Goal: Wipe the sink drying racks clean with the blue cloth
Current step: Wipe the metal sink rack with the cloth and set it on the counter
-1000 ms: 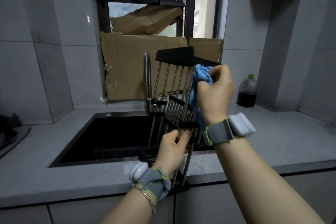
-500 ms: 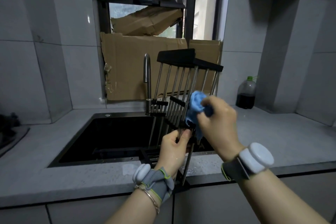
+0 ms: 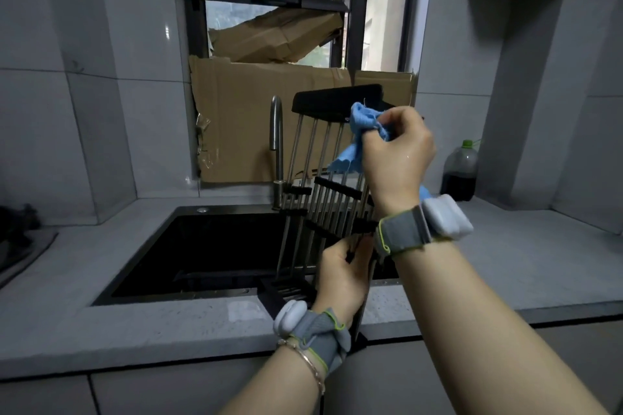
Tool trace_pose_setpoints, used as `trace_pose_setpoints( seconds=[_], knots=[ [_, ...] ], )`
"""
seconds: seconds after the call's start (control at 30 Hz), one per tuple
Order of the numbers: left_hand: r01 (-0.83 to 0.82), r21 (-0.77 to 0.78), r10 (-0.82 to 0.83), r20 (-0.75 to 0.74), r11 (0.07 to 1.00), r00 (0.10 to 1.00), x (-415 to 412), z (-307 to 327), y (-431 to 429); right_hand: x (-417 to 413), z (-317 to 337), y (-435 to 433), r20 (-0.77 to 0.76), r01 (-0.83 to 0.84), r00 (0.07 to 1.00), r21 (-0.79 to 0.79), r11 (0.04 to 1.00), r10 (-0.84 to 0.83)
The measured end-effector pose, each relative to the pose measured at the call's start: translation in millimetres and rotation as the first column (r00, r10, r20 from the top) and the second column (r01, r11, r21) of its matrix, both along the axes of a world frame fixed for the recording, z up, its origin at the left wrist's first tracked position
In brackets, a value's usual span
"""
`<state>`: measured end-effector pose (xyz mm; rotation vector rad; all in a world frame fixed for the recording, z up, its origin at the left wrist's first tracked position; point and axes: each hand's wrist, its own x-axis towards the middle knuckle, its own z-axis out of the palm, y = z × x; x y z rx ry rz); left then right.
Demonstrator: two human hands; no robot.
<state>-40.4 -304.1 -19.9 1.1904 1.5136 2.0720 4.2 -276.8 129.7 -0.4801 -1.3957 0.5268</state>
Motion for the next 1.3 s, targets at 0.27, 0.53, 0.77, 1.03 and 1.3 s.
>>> trace_pose_setpoints(
  seconds=[0.27, 0.53, 0.77, 1.03, 1.3],
  knots=[
    [0.053, 0.085, -0.072, 0.247, 0.995, 0.966, 7, 15, -3, 14, -94, -3, 0.333, -0.042, 0.943, 0.186, 0.982, -0.022],
    [-0.008, 0.075, -0.006, 0.193, 0.997, 0.981, 3, 0, -3, 38, -106, -3, -0.101, -0.201, 0.976, -0.097, 0.975, 0.192],
    [0.069, 0.039, -0.075, 0.193, 0.997, 0.978, 2, 5, -15, 35, -131, 9, 0.076, -0.211, 0.968, -0.262, 0.942, 0.238],
    [0.068, 0.106, -0.099, 0.321, 0.992, 0.942, -8, 20, -22, 18, -159, -4, 0.075, -0.277, 0.947, -0.296, 0.914, 0.312],
    [0.194, 0.187, -0.242, 0.287, 0.963, 0.927, -6, 28, -31, 16, -114, 7, -0.029, -0.382, 0.916, -0.363, 0.85, 0.4]
  ],
)
